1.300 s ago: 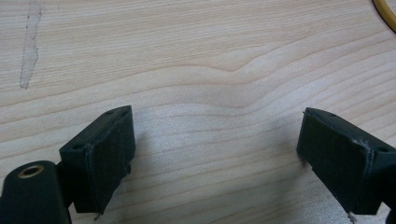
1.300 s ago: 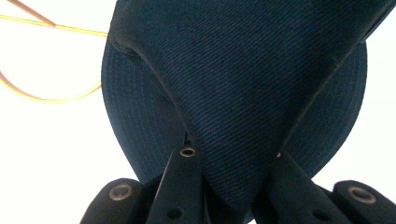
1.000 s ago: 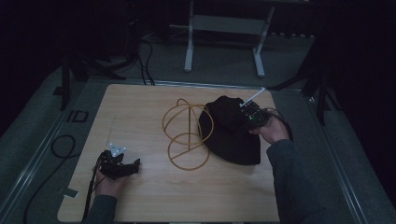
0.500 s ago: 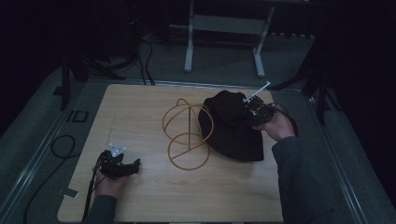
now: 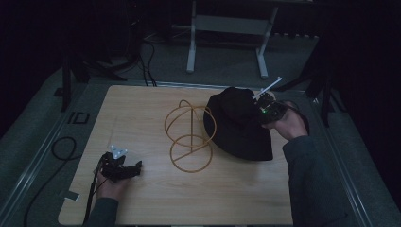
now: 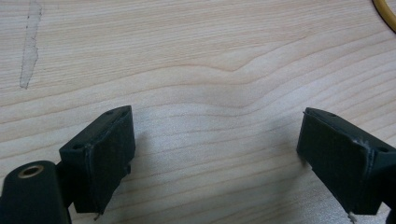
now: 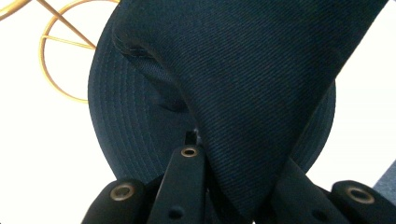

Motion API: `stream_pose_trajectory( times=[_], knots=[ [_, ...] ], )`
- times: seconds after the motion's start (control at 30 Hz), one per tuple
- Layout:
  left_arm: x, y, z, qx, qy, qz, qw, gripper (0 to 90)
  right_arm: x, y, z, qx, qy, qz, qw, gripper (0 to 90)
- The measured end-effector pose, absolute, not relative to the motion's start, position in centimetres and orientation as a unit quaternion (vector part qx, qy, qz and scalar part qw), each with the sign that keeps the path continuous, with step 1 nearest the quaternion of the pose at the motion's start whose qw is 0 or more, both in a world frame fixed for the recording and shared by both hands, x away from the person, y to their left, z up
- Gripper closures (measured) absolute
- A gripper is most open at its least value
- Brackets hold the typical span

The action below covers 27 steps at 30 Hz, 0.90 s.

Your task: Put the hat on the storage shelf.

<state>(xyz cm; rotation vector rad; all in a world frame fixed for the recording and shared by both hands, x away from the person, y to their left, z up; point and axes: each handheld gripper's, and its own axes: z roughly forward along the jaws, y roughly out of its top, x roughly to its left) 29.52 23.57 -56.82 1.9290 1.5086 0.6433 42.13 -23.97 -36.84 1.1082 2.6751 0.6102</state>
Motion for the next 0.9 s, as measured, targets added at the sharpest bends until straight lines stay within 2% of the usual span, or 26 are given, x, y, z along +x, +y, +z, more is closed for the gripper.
stream_pose_trajectory(
  times=[0.9],
  knots=[
    [29.5,23.6,-56.8,0.728,0.568,0.24,0.299,11.9,41.6,-25.3,-32.4,0.362,0.894,0.242,0.102,86.9]
  ],
)
